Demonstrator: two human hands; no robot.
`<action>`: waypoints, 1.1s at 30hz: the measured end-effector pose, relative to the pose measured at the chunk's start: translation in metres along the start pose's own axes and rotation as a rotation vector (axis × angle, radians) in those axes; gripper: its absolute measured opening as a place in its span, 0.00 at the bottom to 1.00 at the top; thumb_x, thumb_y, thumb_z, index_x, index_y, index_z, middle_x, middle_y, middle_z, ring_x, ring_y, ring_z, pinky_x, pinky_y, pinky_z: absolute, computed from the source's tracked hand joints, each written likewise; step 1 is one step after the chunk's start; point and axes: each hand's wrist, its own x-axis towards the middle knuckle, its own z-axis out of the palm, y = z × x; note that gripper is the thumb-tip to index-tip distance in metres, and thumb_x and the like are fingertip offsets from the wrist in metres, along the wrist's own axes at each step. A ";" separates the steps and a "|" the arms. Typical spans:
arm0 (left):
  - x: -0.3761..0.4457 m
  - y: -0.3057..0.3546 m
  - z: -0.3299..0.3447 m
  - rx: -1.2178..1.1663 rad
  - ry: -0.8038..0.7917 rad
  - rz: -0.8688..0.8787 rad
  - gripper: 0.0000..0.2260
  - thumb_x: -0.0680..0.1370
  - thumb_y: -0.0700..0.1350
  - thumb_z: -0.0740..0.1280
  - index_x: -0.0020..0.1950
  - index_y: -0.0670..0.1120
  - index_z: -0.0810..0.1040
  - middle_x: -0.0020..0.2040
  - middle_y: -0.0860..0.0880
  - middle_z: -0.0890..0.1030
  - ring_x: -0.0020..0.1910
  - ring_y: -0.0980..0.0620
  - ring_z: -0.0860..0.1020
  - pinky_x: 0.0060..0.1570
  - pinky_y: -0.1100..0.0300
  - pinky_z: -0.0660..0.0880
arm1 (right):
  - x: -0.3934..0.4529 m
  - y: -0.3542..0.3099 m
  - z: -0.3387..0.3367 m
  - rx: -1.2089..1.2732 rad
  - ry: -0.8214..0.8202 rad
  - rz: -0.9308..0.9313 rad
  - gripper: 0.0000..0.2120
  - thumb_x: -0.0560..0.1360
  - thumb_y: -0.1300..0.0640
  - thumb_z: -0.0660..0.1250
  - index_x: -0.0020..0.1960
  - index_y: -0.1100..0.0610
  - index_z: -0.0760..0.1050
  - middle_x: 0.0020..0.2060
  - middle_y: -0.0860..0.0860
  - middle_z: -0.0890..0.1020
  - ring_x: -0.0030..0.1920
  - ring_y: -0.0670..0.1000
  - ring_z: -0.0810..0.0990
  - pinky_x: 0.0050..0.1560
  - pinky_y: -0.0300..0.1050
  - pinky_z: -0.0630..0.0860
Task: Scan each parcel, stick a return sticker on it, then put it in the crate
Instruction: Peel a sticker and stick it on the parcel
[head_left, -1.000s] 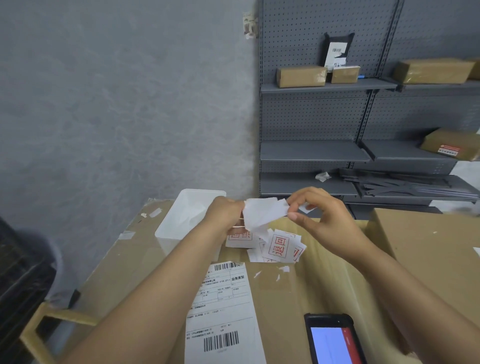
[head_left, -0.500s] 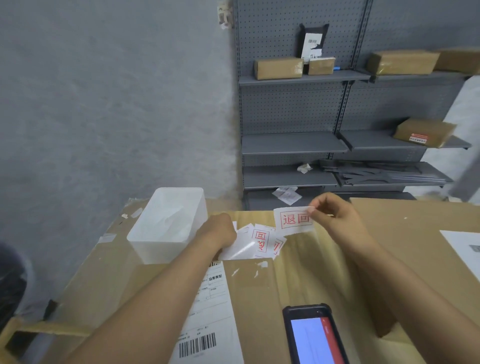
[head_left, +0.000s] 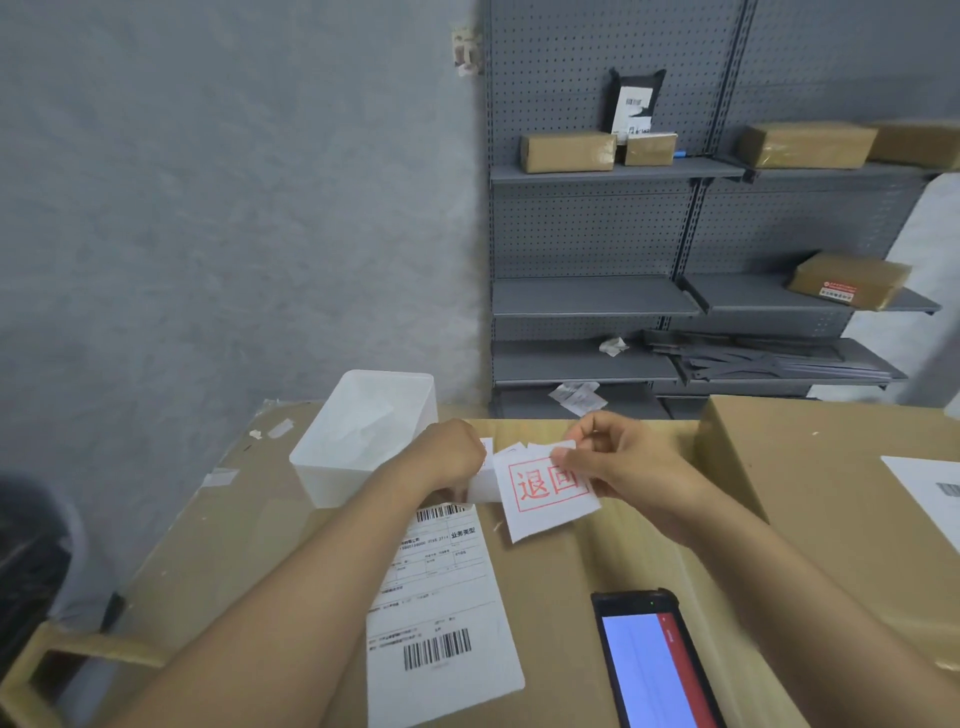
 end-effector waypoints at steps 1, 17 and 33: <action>-0.003 -0.002 -0.002 0.025 0.029 0.037 0.11 0.79 0.42 0.57 0.54 0.43 0.78 0.50 0.42 0.82 0.43 0.41 0.81 0.48 0.50 0.81 | -0.002 0.002 0.004 -0.022 0.001 0.018 0.06 0.73 0.63 0.71 0.45 0.61 0.73 0.46 0.65 0.83 0.45 0.58 0.85 0.48 0.55 0.80; -0.083 -0.024 -0.007 0.111 0.060 0.293 0.11 0.77 0.47 0.62 0.58 0.55 0.75 0.48 0.51 0.77 0.37 0.56 0.74 0.39 0.61 0.70 | -0.022 0.012 0.042 -0.290 0.253 0.103 0.16 0.67 0.60 0.77 0.49 0.61 0.74 0.40 0.54 0.84 0.38 0.48 0.85 0.28 0.36 0.74; -0.103 -0.015 0.018 0.422 0.220 0.393 0.14 0.77 0.52 0.62 0.61 0.53 0.74 0.58 0.47 0.72 0.60 0.45 0.70 0.53 0.53 0.71 | -0.041 0.011 0.057 -1.203 0.387 -0.265 0.20 0.72 0.50 0.68 0.60 0.54 0.70 0.56 0.50 0.72 0.57 0.53 0.71 0.49 0.43 0.69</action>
